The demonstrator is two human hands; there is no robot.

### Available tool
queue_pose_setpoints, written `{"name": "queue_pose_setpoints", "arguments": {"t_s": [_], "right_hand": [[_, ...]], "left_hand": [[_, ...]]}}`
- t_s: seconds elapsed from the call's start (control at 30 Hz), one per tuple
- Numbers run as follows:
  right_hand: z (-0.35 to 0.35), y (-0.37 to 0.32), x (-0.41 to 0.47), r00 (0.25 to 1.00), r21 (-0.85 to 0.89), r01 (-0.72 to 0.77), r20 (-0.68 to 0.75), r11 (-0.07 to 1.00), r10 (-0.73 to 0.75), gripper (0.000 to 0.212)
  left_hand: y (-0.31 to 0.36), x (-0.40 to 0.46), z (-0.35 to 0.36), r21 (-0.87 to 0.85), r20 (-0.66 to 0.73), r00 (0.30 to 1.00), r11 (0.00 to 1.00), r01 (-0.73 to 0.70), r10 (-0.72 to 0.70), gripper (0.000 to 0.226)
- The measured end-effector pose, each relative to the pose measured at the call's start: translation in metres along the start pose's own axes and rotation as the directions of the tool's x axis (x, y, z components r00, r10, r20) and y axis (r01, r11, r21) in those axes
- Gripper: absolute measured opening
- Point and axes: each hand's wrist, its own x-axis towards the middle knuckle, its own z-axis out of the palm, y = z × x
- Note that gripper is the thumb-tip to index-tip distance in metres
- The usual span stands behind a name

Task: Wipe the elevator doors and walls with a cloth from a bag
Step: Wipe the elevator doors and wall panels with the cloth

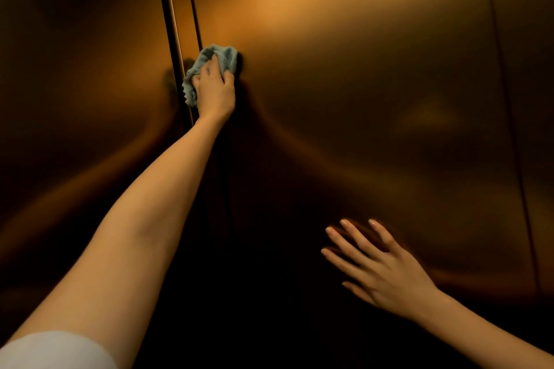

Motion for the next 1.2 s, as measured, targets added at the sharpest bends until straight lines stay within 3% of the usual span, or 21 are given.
{"name": "queue_pose_setpoints", "arguments": {"t_s": [0.27,0.37,0.5,0.83,0.97,1.07,1.2], "right_hand": [[-0.038,0.036,0.061,0.975,0.042,-0.023,-0.220,0.999,0.032,0.038],[-0.058,0.071,0.097,0.938,0.115,-0.005,-0.344,0.993,0.045,0.032],[-0.084,0.116,0.156,0.911,0.211,0.041,-0.408,0.977,0.050,0.030],[-0.091,0.146,0.219,0.871,0.190,0.010,-0.484,0.982,0.085,0.016],[-0.083,0.149,0.223,0.880,0.169,0.015,-0.471,0.985,0.067,0.026],[-0.082,0.157,0.227,0.884,0.233,0.001,-0.456,0.972,0.109,0.037],[-0.080,0.158,0.226,0.890,0.329,-0.030,-0.421,0.944,0.175,0.035]], "left_hand": [[0.009,0.008,-0.008,0.114,0.078,0.997,0.993,-0.015,0.006,0.050],[0.012,0.018,-0.007,0.140,0.066,0.998,0.990,-0.029,0.020,0.052],[0.014,0.046,-0.010,0.122,0.054,0.998,0.992,-0.035,0.028,0.050],[0.025,0.095,-0.014,0.157,0.070,0.996,0.985,-0.069,0.058,0.051],[0.031,0.121,-0.016,0.173,0.043,0.996,0.981,-0.083,0.077,0.053],[0.034,0.141,-0.017,0.200,0.064,0.996,0.978,-0.066,0.054,0.051],[0.038,0.164,-0.021,0.271,0.089,0.996,0.961,-0.056,0.033,0.048]]}}
